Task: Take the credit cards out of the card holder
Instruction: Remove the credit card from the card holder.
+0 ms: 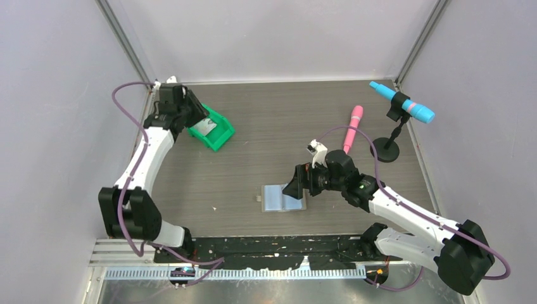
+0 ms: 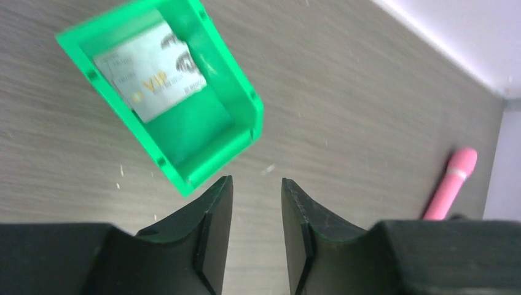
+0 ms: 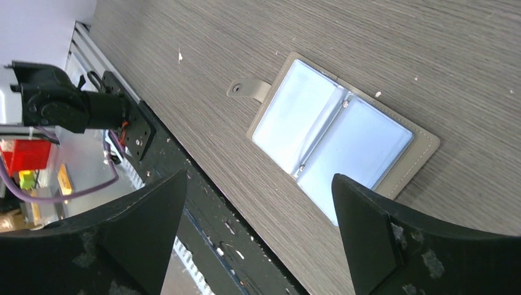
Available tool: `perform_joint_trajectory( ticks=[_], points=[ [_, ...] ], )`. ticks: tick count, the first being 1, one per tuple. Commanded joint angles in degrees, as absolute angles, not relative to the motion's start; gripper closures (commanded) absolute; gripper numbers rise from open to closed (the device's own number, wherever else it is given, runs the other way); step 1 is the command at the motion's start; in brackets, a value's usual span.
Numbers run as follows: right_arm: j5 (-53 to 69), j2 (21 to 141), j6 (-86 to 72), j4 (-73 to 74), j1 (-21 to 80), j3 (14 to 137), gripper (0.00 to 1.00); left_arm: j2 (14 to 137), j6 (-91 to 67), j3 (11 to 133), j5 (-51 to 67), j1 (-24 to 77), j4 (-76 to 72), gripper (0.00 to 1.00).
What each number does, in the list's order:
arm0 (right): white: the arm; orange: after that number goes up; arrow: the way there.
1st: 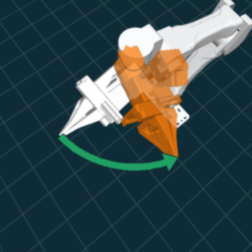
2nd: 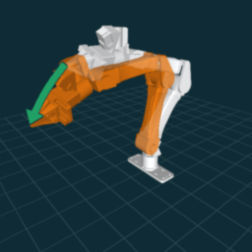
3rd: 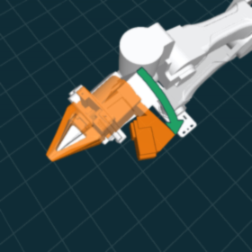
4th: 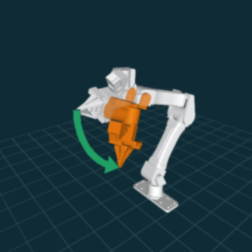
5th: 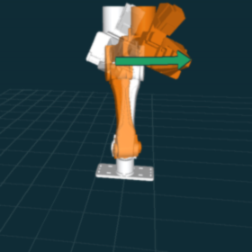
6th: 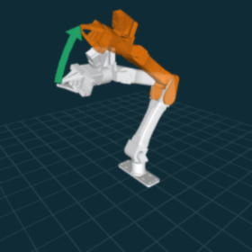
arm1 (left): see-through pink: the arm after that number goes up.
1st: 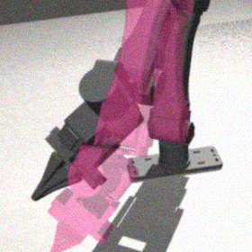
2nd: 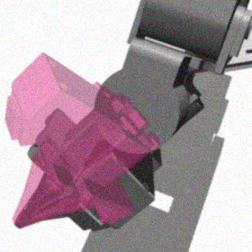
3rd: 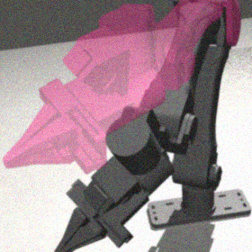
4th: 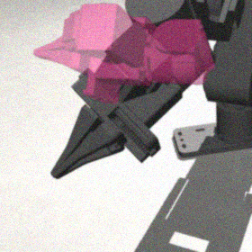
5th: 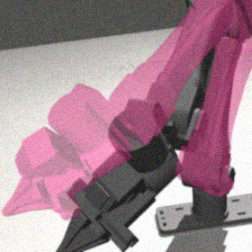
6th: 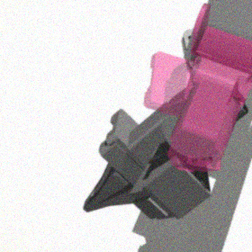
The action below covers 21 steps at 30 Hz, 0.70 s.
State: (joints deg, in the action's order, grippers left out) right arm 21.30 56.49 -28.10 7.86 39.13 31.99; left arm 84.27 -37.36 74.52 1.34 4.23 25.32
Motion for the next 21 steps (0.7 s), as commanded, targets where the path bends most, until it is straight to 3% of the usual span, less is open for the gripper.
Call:
perform_joint_trajectory(
  ticks=[1, 12, 21],
  points=[
    [17.57, 55.73, -34.79, 6.73, 38.93, 31.91, 0.06, 76.87, -33.51, 66.18, 11.64, 6.64, 30.21, 0.6],
    [14.7, 53.3, -39.06, 6.27, 38.94, 27.73, 0.08, 63.9, -32.69, 46.77, 18.5, 23.94, 28.4, 0.47],
    [13.08, 49.94, -39.02, 9.06, 38.99, 27.56, 0.08, 68.27, -34.62, 40.28, 19.59, 34.26, 20.57, 0.43]
  ],
)
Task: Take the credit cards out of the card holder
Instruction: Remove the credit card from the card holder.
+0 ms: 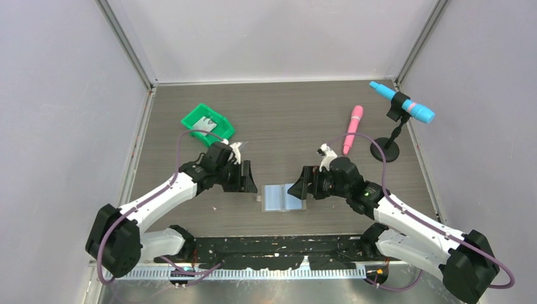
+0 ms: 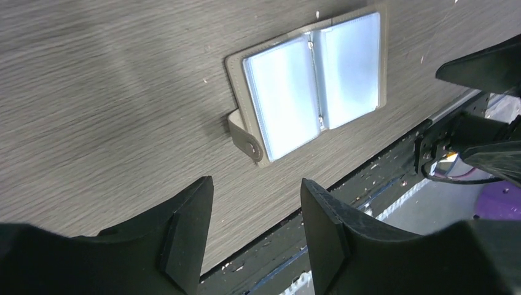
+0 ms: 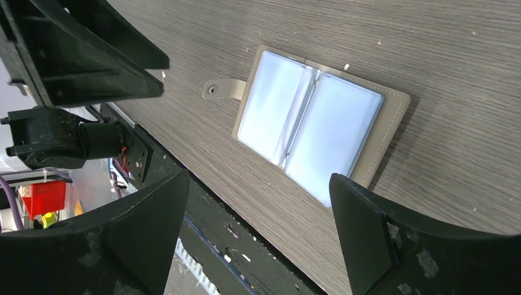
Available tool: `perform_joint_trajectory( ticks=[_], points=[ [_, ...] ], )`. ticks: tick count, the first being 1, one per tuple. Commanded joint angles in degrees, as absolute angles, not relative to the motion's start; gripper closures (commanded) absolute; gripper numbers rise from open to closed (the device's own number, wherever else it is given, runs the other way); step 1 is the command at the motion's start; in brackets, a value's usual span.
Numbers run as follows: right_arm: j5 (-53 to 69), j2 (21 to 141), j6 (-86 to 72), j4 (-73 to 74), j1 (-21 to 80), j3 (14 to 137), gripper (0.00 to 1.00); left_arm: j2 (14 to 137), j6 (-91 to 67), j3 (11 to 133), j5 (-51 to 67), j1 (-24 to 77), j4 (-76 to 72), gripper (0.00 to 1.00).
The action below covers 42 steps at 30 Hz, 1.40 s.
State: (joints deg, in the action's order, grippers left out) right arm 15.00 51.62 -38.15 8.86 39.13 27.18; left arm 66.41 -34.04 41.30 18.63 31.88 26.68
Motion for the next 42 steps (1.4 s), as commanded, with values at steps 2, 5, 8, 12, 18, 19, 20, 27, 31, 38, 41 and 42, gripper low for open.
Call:
perform_joint_trajectory(
  ticks=[2, 5, 8, 12, 18, 19, 20, 27, 31, 38, 41, 42],
  points=[
    [12.91, 49.62, -39.02, 9.73, 39.02, 27.67, 0.08, 69.52, -35.03, 39.45, 19.19, 35.21, 19.11, 0.43],
    [12.39, 49.13, -39.16, 10.11, 39.02, 27.42, 0.08, 72.58, -35.82, 38.32, 21.37, 35.94, 14.94, 0.42],
    [11.48, 48.9, -39.34, 10.67, 39.02, 27.1, 0.09, 76.73, -36.38, 38.57, 24.22, 36.17, 12.71, 0.44],
    [11.25, 48.7, -39.54, 10.8, 39.11, 27.03, 0.1, 79.77, -36.47, 38.69, 23.39, 36.65, 11.26, 0.47],
    [11.91, 49.1, -39.85, 10.21, 39.11, 27.33, 0.1, 82.96, -35.95, 38.44, 21.9, 36.78, 10.85, 0.55],
    [11.93, 49.17, -39.91, 10.11, 39.13, 27.33, 0.1, 83.26, -35.95, 38.29, 21.88, 36.84, 10.74, 0.58],
    [11.9, 49.32, -39.95, 10.0, 39.17, 27.38, 0.1, 83.53, -35.95, 38.24, 21.93, 36.88, 10.52, 0.61],
    [11.88, 50.1, -40.88, 8.66, 39.73, 27.17, 0.11, 81.92, -37.34, 37.21, 23.49, 37.04, 8.73, 0.92],
    [11.79, 50.77, -41.53, 7.58, 40.51, 27.35, 0.11, 79.06, -39.1, 36.24, 24.46, 37.8, 7.59, 1.0],
    [7.39, 53.94, -41.68, 6.47, 45.17, 29.18, 0.11, 73.93, -41.22, 34.65, 24.78, 39.69, 6.74, 1.0],
    [5.05, 57.65, -41.56, 6.25, 48.89, 30.62, 0.11, 71.72, -41.86, 33.88, 24.71, 40.1, 6.4, 1.0],
    [3.94, 58.4, -41.48, 5.8, 49.49, 31.25, 0.12, 71.28, -41.98, 33.77, 24.74, 40.1, 6.41, 1.0]
  ],
)
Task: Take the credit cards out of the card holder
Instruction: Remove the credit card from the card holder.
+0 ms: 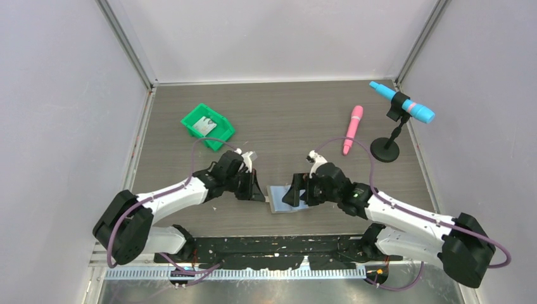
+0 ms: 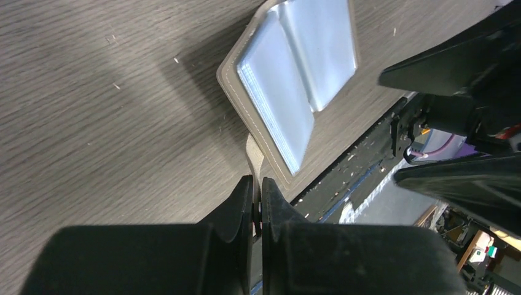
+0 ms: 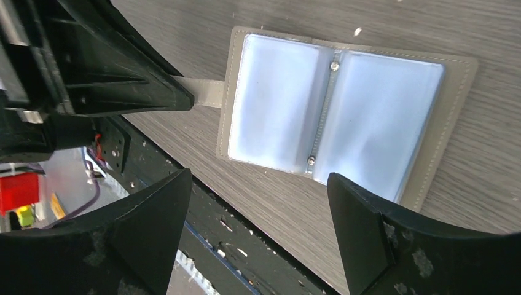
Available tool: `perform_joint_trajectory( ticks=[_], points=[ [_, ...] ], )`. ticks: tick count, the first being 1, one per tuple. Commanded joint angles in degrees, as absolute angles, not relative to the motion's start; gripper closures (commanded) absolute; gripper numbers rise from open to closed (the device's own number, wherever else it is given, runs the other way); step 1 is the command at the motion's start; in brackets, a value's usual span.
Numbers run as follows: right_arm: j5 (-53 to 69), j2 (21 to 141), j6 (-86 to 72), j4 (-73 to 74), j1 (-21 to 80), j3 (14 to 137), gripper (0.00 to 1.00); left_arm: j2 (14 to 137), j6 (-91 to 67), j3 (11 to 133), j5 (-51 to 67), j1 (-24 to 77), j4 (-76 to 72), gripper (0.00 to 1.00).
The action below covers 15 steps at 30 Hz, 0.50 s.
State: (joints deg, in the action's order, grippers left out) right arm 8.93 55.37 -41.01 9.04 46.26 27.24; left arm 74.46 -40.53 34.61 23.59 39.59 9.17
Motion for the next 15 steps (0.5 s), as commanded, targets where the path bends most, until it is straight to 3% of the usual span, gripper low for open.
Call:
perform_joint_trajectory(
  ticks=[1, 15],
  points=[
    [3.33, 60.02, -41.18, 5.54, 50.63, 31.81, 0.12, 70.86, -42.05, 33.64, 24.74, 40.19, 6.4, 1.0],
    [5.19, 75.51, -39.75, -1.65, 53.32, 34.59, 0.18, 69.64, -41.93, 32.46, 24.88, 40.25, 6.42, 1.0]
  ],
)
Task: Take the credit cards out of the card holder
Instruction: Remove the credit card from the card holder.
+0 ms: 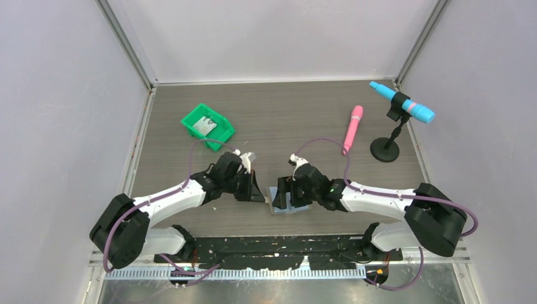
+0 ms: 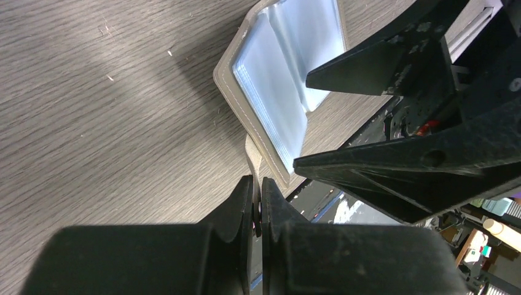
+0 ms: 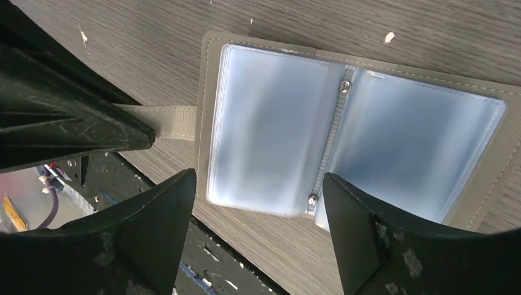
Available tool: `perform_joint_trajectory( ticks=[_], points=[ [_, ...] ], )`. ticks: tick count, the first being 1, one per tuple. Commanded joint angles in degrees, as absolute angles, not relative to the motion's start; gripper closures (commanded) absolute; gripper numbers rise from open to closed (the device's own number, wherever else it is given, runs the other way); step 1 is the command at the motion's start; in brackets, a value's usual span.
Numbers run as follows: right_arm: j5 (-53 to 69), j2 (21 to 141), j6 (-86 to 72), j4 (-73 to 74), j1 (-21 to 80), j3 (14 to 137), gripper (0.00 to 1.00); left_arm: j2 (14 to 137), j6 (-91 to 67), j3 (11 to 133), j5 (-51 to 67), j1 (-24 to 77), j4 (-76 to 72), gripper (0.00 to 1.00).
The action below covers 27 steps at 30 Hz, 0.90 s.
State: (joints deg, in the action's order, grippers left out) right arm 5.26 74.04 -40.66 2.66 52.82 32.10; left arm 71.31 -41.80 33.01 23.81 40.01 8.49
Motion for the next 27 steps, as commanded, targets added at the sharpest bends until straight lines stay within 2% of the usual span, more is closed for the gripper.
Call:
perform_joint_trajectory(
  ticks=[1, 12, 21, 27],
  points=[
    [5.19, 76.21, -39.71, -1.66, 53.41, 34.61, 0.18, 69.6, -41.92, 32.51, 24.87, 40.25, 6.42, 1.0],
    [2.59, 78.0, -39.05, -0.53, 54.15, 34.91, 0.25, 69.12, -41.88, 32.89, 24.99, 40.27, 6.83, 1.0],
    [0.18, 75.81, -38.63, 2.2, 54.4, 34.63, 0.36, 69.24, -41.36, 32.97, 24.62, 40.25, 7.54, 1.0],
    [-1.53, 74.95, -38.72, 2.35, 54.4, 34.44, 0.37, 69.71, -40.91, 33.08, 24.76, 40.26, 7.82, 1.0]
  ],
)
